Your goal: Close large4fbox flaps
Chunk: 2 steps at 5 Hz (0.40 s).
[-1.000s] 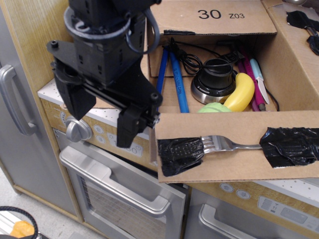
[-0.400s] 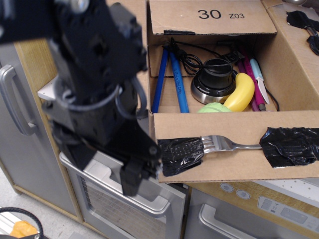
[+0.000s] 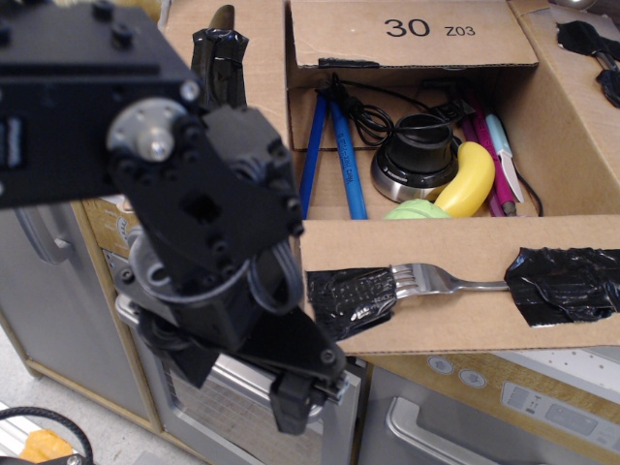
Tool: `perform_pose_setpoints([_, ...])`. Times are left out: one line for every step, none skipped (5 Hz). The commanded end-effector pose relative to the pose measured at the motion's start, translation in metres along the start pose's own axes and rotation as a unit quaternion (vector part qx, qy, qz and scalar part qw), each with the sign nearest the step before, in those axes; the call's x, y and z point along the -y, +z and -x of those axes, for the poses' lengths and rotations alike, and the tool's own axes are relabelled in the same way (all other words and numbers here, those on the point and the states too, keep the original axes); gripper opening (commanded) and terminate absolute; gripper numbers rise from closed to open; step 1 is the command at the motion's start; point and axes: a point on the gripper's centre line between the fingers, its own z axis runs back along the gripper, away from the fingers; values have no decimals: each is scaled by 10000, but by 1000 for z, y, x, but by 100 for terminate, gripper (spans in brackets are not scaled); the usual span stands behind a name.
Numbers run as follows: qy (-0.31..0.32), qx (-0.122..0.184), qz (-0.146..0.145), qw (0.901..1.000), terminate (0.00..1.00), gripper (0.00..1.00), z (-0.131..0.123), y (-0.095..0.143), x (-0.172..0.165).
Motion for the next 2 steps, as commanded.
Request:
perform_pose_setpoints([-109, 176, 92, 9997, 0, 100, -11, -7, 12])
perform_pose_setpoints([-263, 279, 22, 9993, 0, 100, -21, -3, 17])
